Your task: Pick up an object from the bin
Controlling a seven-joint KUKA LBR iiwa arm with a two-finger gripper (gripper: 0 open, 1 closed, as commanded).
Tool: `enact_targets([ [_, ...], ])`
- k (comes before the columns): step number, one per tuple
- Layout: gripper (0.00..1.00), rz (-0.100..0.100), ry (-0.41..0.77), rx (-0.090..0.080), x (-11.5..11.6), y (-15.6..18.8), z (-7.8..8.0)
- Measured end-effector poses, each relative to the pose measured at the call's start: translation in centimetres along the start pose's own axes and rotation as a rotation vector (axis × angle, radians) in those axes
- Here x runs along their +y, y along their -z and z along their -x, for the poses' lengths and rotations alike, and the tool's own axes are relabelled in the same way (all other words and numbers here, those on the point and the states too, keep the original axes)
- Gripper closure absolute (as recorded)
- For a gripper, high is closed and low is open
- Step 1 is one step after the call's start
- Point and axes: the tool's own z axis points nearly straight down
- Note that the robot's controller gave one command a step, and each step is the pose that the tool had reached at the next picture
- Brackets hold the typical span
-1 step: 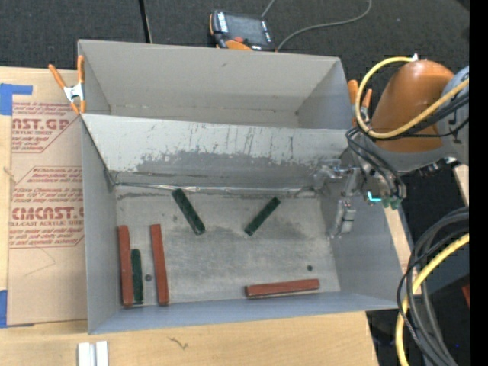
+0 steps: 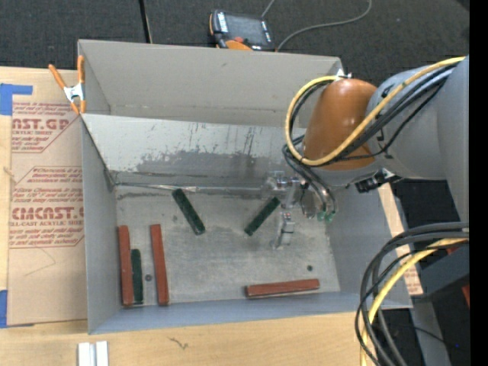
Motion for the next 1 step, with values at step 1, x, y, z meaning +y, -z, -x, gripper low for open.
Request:
enact_targets([
  [1, 0.00, -0.004, 0.461, -0.001, 1.05, -4.51, 0.51],
])
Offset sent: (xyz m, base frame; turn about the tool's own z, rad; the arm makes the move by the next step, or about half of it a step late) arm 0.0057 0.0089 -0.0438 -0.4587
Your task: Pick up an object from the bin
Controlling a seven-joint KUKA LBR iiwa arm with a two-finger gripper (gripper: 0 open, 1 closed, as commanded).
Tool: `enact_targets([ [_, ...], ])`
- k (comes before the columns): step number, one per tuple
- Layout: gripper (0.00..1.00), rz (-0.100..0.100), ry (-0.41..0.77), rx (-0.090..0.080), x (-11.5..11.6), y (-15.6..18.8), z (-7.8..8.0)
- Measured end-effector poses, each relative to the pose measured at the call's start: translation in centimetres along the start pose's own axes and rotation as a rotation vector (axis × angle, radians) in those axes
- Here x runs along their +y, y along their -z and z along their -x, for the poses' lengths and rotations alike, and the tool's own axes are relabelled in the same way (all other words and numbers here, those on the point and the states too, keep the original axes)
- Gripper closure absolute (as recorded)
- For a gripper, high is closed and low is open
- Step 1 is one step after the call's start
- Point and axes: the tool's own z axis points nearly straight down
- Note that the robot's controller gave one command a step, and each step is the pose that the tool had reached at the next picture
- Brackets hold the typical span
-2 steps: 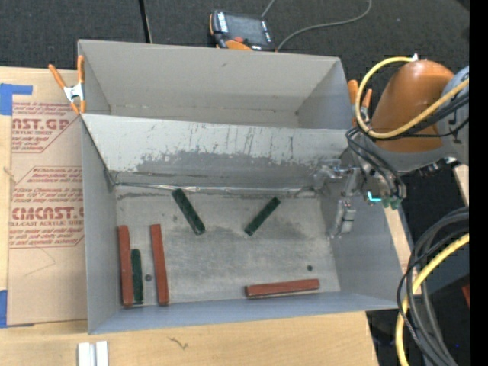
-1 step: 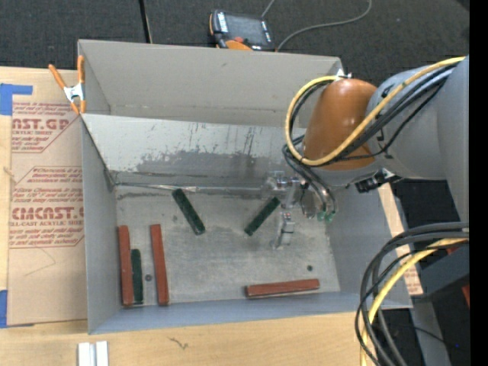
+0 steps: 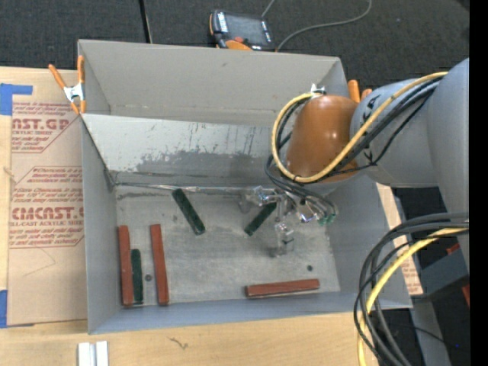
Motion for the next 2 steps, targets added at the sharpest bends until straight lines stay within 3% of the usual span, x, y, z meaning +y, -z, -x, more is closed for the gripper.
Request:
enact_targets([
  [1, 1.00, -0.001, -0.002, -0.002, -0.1, 0.1, 0.0],
  [2, 1.00, -0.005, -0.026, -0.010, 3.4, 17.3, -0.4],
])
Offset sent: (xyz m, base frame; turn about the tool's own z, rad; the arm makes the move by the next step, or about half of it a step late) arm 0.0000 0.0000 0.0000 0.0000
